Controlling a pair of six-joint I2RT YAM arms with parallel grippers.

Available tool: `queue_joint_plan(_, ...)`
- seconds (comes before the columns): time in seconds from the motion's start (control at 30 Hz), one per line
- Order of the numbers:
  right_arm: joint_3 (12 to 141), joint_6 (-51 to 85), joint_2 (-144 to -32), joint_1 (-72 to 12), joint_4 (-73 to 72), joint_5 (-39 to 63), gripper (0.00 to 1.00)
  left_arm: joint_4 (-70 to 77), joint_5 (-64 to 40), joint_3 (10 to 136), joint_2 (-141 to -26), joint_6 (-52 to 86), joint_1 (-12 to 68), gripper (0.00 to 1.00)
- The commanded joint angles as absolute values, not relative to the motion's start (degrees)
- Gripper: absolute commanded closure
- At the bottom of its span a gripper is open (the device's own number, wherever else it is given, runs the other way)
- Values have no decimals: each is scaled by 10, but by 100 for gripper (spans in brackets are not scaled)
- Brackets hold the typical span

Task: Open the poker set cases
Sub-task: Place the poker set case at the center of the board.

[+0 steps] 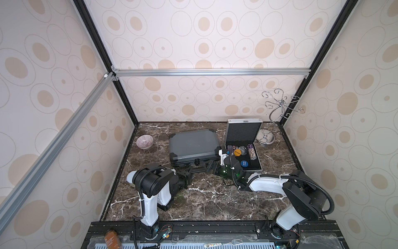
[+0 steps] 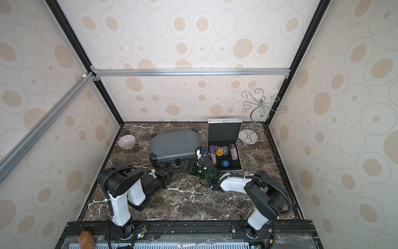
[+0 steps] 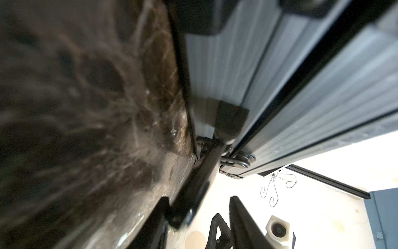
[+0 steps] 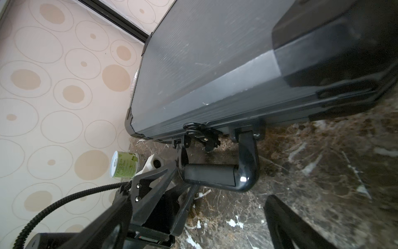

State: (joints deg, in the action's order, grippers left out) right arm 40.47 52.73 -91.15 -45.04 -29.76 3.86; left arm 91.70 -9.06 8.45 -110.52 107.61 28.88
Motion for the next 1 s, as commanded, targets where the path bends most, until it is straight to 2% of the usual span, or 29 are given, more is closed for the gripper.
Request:
queue_joint_plan(0.0,415,499,-897,-452,-260,17,1,1055,-91,77,-1108,1073,290,47)
queue_joint_plan(0.27,436,473,-906,-462,-240,17,1,1023,-87,66,-1079,1040,292,41)
queue_joint_plan(0.63,470,417,-921,-479,-231,18,1,882,-77,64,-977,967,293,32)
queue_joint_plan(0.83,493,373,-931,-480,-205,20,1,667,-56,97,-854,874,294,23)
queue_joint_plan(0.97,496,366,-944,-481,-217,33,1,495,-13,135,-764,797,294,11)
